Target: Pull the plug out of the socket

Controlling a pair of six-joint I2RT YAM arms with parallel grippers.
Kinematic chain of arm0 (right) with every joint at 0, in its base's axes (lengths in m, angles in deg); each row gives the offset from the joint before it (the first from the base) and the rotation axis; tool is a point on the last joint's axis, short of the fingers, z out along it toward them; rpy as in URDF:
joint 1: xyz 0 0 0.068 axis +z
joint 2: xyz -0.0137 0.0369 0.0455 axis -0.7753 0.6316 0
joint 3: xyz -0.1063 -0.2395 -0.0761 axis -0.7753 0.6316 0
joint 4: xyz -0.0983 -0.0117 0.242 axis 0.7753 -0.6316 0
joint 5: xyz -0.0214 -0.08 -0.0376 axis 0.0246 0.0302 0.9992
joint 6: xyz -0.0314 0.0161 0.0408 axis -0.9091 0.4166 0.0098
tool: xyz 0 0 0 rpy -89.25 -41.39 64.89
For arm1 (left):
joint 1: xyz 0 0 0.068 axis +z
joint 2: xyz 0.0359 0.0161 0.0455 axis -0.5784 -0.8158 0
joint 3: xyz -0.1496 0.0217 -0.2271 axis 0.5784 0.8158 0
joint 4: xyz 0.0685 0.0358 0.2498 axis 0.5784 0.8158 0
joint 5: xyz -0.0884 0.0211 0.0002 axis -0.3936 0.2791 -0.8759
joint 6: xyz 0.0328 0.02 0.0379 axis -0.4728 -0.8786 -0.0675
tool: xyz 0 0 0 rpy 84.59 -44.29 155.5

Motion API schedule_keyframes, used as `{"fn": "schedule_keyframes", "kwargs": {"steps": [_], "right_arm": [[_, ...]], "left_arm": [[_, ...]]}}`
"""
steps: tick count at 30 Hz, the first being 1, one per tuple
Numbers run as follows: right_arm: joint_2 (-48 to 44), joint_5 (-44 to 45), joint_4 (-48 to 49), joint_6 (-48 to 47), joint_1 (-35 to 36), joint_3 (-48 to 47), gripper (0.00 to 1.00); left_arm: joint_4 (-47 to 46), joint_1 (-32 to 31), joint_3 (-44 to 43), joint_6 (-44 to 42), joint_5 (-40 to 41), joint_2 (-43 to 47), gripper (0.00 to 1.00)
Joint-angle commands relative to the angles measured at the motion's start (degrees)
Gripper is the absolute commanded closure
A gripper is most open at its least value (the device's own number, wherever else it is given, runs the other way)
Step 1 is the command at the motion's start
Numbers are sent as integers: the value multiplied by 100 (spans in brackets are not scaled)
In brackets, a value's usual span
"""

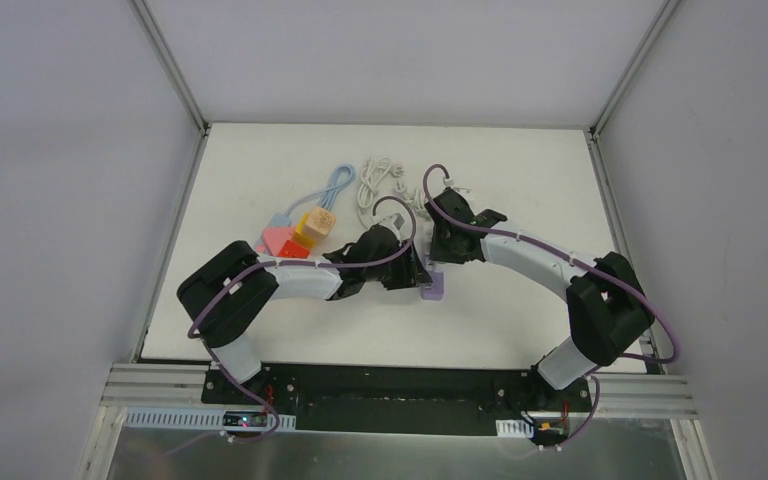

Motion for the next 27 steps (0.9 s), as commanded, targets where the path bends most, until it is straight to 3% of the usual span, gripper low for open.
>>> {"fn": "schedule_keyframes", "kwargs": {"steps": [1, 13, 18, 23, 27], "right_arm": [[-121, -408, -5, 182, 12, -25, 100], [-398, -577, 360, 94, 37, 180, 100], [193, 524, -319, 334, 526, -234, 100], [-402, 367, 55, 539, 458, 71, 100], [-892, -275, 502, 403, 132, 310, 100]], "left_arm": [[-307, -121, -12, 397, -48, -283, 56], [363, -276, 72, 754, 334, -440, 75], [760, -275, 12, 824, 555, -441, 77], [822, -271, 52, 847, 581, -415, 77], [847, -274, 31, 881, 568, -441, 78]]}}
